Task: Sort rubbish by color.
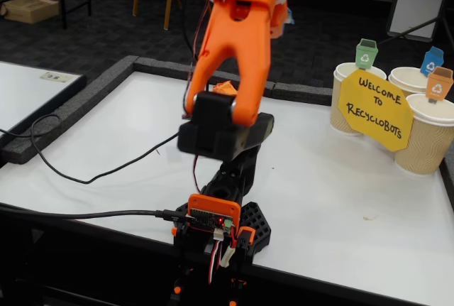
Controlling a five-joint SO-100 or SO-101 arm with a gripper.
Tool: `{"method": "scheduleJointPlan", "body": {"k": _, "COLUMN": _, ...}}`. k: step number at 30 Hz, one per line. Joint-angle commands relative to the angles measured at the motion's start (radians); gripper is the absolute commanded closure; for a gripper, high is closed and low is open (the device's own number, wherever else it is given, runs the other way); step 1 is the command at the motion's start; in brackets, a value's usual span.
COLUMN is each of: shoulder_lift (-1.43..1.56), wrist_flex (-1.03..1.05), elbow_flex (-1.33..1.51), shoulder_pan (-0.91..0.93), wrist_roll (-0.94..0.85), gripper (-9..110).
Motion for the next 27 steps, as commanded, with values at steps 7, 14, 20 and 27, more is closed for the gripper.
{"method": "scheduleJointPlan", "body": {"k": 7, "shoulder_lift": 0.072, "wrist_flex": 0.048, "elbow_flex": -0.092, "shoulder_pan": 0.179, "wrist_roll": -0.02, "gripper": 101}}
{"method": "scheduleJointPlan", "body": {"k": 14, "shoulder_lift": 0.094, "wrist_flex": 0.077, "elbow_flex": -0.144, "shoulder_pan": 0.287, "wrist_roll": -0.02, "gripper": 101}}
{"method": "scheduleJointPlan", "body": {"k": 20, "shoulder_lift": 0.103, "wrist_flex": 0.091, "elbow_flex": -0.175, "shoulder_pan": 0.383, "wrist_roll": -0.02, "gripper": 101}}
{"method": "scheduleJointPlan", "body": {"k": 27, "shoulder_lift": 0.103, "wrist_flex": 0.104, "elbow_flex": -0.221, "shoulder_pan": 0.489, "wrist_roll": -0.02, "gripper": 101}}
